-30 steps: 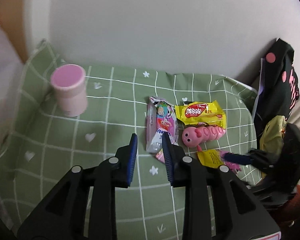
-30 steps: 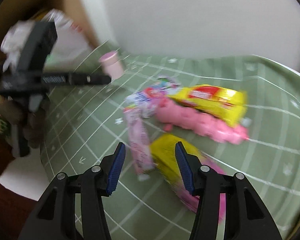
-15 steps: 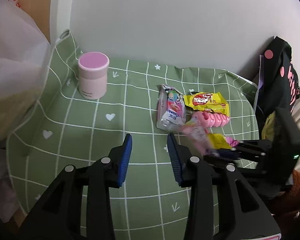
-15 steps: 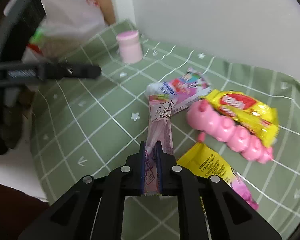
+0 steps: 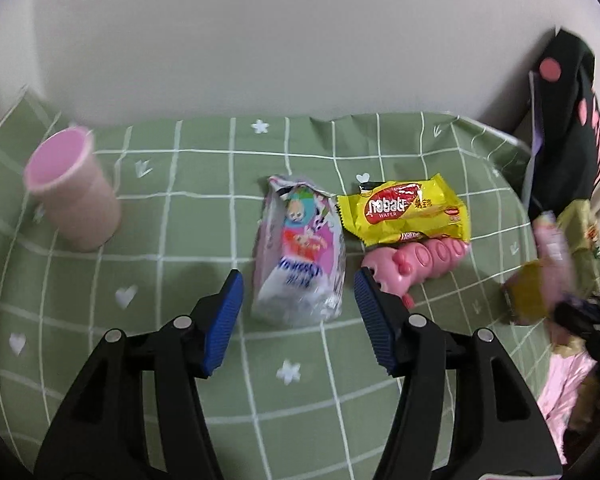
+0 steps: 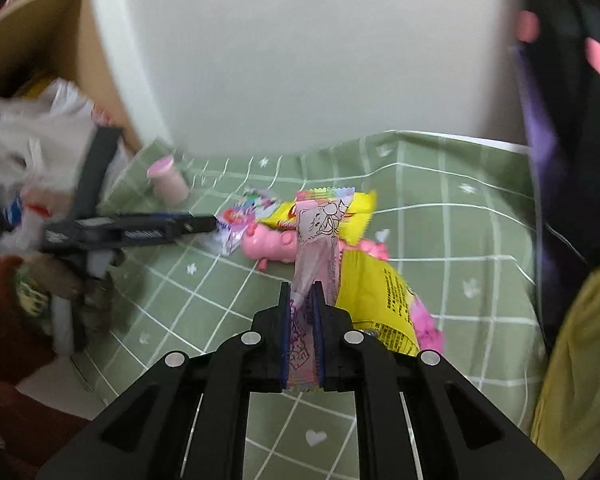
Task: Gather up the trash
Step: 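Grasp the pink stick wrapper with the right gripper while the left reaches the white packet, then carry the pink stick wrapper and white packet to the yellow bag bin and release both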
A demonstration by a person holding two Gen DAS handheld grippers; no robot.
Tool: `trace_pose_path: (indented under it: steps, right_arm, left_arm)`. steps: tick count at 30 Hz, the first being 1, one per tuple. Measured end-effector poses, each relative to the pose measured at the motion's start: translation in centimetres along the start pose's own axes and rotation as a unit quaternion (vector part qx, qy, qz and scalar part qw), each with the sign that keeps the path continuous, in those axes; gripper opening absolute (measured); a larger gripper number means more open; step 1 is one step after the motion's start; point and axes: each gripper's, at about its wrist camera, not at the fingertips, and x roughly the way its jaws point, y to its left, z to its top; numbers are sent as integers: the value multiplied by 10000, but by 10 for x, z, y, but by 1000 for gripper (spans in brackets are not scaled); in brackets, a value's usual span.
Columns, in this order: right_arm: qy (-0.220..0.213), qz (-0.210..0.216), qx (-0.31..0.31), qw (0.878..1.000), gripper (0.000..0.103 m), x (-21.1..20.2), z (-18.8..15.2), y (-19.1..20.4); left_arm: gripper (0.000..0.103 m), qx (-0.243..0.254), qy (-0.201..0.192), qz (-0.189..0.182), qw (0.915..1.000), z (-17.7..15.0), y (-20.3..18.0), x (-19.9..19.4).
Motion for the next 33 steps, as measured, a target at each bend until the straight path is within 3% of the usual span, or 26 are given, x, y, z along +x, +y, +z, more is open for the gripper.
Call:
trace_pose_path:
  steps: [6,9,11,15,19,26,33]
  right_arm:
    - [-566,-25,406,9976,10,-35,9,-9]
    - [-718,-15,403,9966,10,-43,21,-5]
    - [-844,63,323,9959,10,-51,29,1]
    - [-1098,82,3,9939,10,-66,44,14]
    - [-1165,-199,-265,9926,10,-73,52,19]
    - [-968,-585,47,9936,10,-76,41,-7]
    - [-1042,-1046,319,9885,10,-97,27,-29]
  left_arm:
    - [48,101,275,195,9994,4,-8,24]
    - [35,159,270,339,9989,5,-9,25]
    - [20,168,254,275,9992,5,-8,24]
    - [1,154,133,240,9995,4,-6,12]
    - [1,63,-157,115,9998,5,-4,-12]
    - [1,83,-668,-259,9974,20,-15,-53]
    - [1,738,-1303,-692,9863,54,-73,-102]
